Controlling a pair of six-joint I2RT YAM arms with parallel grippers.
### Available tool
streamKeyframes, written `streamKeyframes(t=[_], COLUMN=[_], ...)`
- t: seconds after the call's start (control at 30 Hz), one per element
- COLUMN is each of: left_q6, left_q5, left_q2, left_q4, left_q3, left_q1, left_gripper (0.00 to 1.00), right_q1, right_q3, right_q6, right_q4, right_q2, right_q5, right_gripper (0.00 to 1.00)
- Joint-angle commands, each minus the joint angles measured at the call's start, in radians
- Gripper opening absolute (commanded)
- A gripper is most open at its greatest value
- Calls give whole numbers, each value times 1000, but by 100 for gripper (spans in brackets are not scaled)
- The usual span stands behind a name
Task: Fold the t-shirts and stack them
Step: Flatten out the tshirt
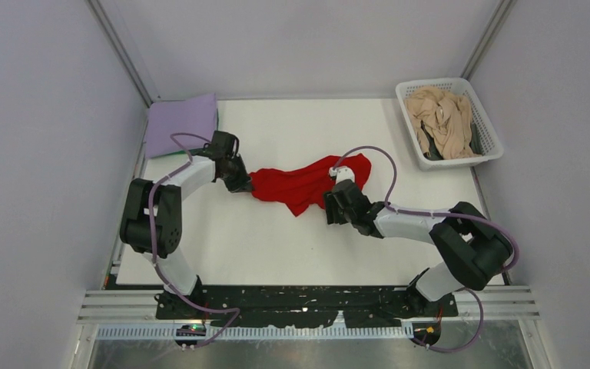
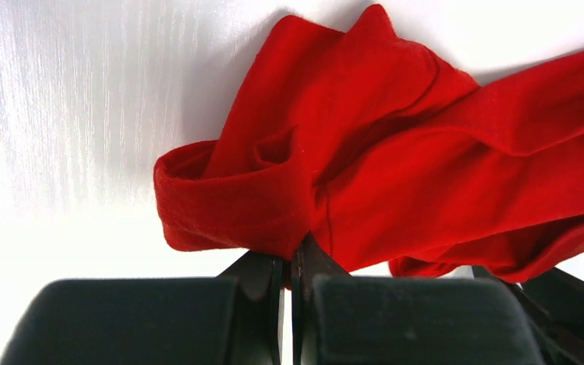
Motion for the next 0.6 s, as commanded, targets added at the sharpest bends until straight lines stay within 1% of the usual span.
streamKeyframes(t=[0.0,0.03,0.07,0.13,0.23,0.37,0.5,0.57], left_q6=[-5,-5,-5,0,22,50,87,109], left_q5=[38,46,49,41,11,-16,-9,-7], left_q2=[-53,-58,-64,-91,-162,-301,-435,-491], left_q4=[64,67,66,51,33,50,80,71], left_q3=[-8,-4,6,36,82,128,190,235], left_q1=[-7,-8,-10,-12,-14,-21,-36,-48], left_gripper=[0,0,0,0,0,0,0,0], right_q1=[5,4,5,5,4,4,5,5], right_q3=[30,40,46,69,127,231,346,416], right_q6=[24,24,20,0,-69,-219,-332,-385], right_q4=[61,67,68,55,-6,-142,-239,-296], right_q2=[52,57,56,26,-85,-234,-386,-450], right_q5=[129,152,168,215,282,367,351,305], right_gripper=[45,33,15,6,5,5,5,5])
